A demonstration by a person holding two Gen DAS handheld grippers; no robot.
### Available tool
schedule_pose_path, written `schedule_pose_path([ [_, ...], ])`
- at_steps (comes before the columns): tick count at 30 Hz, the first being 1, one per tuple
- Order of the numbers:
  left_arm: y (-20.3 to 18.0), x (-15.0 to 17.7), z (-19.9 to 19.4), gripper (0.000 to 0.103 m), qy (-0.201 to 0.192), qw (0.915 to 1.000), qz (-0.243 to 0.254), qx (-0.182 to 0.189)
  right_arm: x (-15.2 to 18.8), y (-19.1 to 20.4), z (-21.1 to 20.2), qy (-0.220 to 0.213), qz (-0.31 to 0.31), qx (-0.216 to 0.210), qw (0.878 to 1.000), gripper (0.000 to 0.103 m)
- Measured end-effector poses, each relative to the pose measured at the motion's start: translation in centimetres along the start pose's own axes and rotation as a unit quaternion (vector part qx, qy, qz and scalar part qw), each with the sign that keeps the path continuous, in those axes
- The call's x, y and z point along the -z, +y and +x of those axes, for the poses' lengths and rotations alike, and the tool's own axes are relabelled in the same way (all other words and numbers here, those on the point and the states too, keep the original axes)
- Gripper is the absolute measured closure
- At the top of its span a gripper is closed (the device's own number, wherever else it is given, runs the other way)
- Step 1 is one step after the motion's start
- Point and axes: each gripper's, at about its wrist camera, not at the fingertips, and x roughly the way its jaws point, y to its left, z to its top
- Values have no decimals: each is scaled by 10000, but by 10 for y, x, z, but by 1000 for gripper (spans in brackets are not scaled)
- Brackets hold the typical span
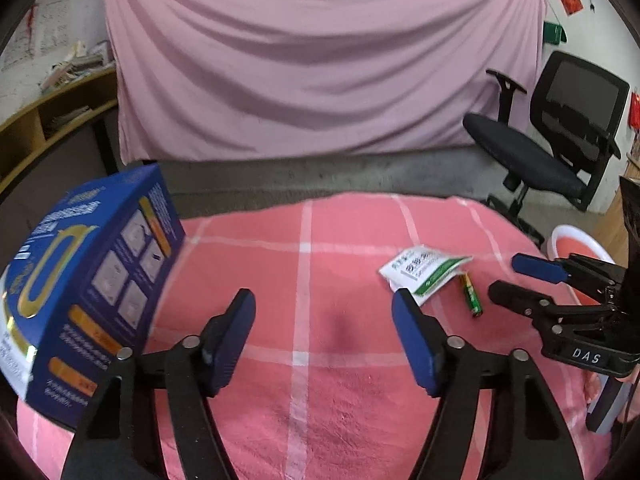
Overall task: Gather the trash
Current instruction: 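Grasp the white wrapper with the left tool while the right tool grasps the green battery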
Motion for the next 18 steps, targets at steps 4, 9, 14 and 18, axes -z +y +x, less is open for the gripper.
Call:
schedule_pose_path([
  [4, -3, -3, 10, 40, 162, 9998, 103, 60, 1, 9, 18, 476, -158, -235, 9985, 35],
  [9, -13, -6, 20, 40, 312, 9987, 366, 144, 2, 1, 26, 696, 43, -166, 9974, 51],
  [14, -37, -10, 30, 40, 389, 9951, 886, 215, 2, -15, 19, 569, 463, -299, 9969, 74],
  [18, -61, -10, 41, 40, 424, 9892, 1379, 278, 3, -26, 9, 458, 608, -188, 9969, 74],
])
